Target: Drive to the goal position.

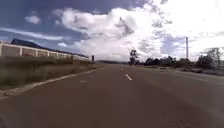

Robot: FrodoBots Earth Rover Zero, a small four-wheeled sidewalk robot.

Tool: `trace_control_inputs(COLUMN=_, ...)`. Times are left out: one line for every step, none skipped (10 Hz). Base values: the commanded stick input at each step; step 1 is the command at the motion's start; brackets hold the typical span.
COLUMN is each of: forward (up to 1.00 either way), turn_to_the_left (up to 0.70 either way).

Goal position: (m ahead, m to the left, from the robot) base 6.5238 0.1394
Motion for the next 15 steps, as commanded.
trace_control_inputs(forward=1.00, turn_to_the_left=0.00)
trace_control_inputs(forward=1.00, turn_to_the_left=0.00)
trace_control_inputs(forward=1.00, turn_to_the_left=0.00)
trace_control_inputs(forward=1.00, turn_to_the_left=0.00)
trace_control_inputs(forward=1.00, turn_to_the_left=-0.34)
trace_control_inputs(forward=1.00, turn_to_the_left=-0.36)
trace_control_inputs(forward=1.00, turn_to_the_left=-0.38)
trace_control_inputs(forward=1.00, turn_to_the_left=-0.38)
trace_control_inputs(forward=1.00, turn_to_the_left=-0.25)
trace_control_inputs(forward=1.00, turn_to_the_left=-0.12)
trace_control_inputs(forward=1.00, turn_to_the_left=0.00)
trace_control_inputs(forward=1.00, turn_to_the_left=0.00)
trace_control_inputs(forward=1.00, turn_to_the_left=0.00)
trace_control_inputs(forward=1.00, turn_to_the_left=0.00)
trace_control_inputs(forward=1.00, turn_to_the_left=0.00)
